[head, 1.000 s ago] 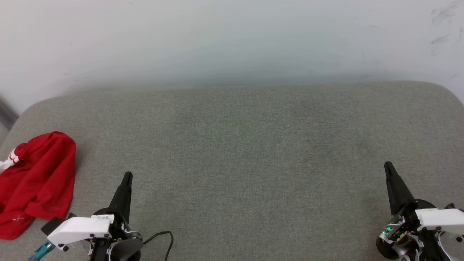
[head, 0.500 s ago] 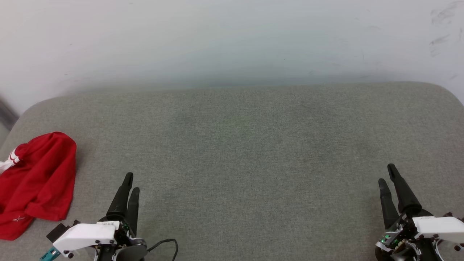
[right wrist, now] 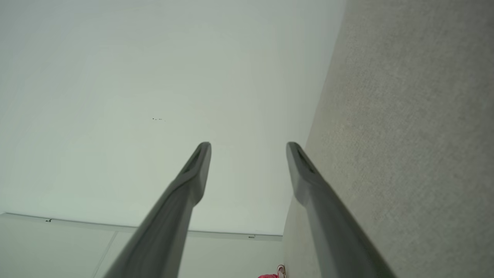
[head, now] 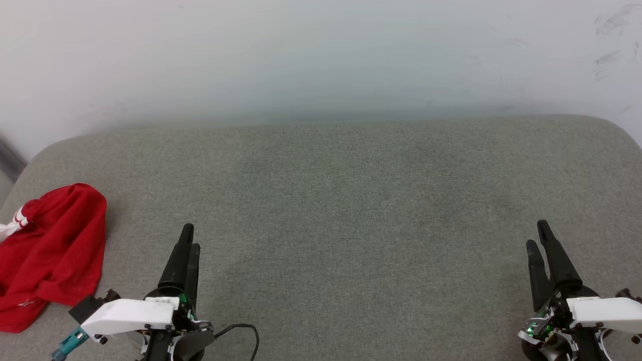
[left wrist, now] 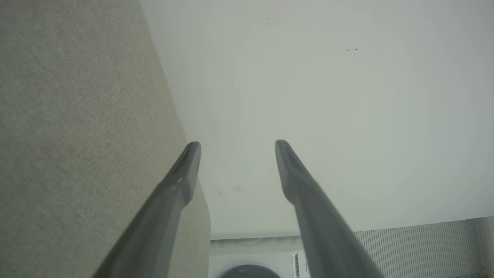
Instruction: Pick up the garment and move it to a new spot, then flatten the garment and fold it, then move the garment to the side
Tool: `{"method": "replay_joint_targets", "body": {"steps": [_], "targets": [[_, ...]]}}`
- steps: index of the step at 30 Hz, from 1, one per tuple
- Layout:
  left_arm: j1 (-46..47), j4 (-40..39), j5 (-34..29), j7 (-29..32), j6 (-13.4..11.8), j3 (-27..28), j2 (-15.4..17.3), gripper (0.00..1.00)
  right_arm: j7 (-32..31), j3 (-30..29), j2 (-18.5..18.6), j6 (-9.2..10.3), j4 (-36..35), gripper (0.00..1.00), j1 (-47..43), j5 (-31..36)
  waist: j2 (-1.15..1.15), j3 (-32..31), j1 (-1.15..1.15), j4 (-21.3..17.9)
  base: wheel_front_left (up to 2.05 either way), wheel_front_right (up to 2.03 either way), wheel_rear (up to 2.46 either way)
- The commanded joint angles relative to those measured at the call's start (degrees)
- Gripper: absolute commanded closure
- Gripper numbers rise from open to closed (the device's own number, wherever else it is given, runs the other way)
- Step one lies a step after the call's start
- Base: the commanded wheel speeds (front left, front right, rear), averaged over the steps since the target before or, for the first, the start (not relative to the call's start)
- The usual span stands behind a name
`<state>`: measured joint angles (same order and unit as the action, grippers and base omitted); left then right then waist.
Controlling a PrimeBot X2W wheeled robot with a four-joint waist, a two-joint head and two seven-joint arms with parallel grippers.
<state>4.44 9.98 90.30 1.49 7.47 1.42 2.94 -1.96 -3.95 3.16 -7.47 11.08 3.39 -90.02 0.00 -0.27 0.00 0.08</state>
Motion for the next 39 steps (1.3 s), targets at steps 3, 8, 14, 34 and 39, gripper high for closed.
{"method": "replay_joint_targets", "body": {"steps": [3,8,14,34,39], "targets": [[0.8,-1.4,-4.0,-1.3,0.0,-1.8,1.3,0.00,1.4,1.0,1.2,-0.03,-1.7,0.00,0.6,3.2,0.00,-0.1,0.00,0.0,0.00,0.00,0.00],[0.7,-1.4,-12.1,-2.5,0.0,-1.5,0.9,0.00,2.9,2.1,2.2,-0.03,-2.1,0.00,0.6,9.9,0.00,-0.2,0.00,0.1,0.00,0.00,0.00],[0.6,-2.4,-22.5,-3.8,0.0,-1.5,0.5,0.00,4.3,2.1,2.2,-0.03,-2.8,0.00,0.7,20.0,0.00,-0.4,0.00,0.2,0.00,0.00,0.00],[0.0,-3.4,-51.9,-7.6,-1.0,-2.0,1.4,0.00,6.8,4.4,2.5,-0.03,-3.2,0.00,0.4,50.5,0.00,-0.7,0.00,0.6,0.00,0.00,0.00],[-0.1,-3.0,-56.5,-8.5,-2.1,-2.7,2.1,0.00,6.9,4.5,2.6,-0.03,-3.6,0.00,0.3,55.9,0.00,-0.8,0.00,0.7,0.00,0.00,0.00]]}}
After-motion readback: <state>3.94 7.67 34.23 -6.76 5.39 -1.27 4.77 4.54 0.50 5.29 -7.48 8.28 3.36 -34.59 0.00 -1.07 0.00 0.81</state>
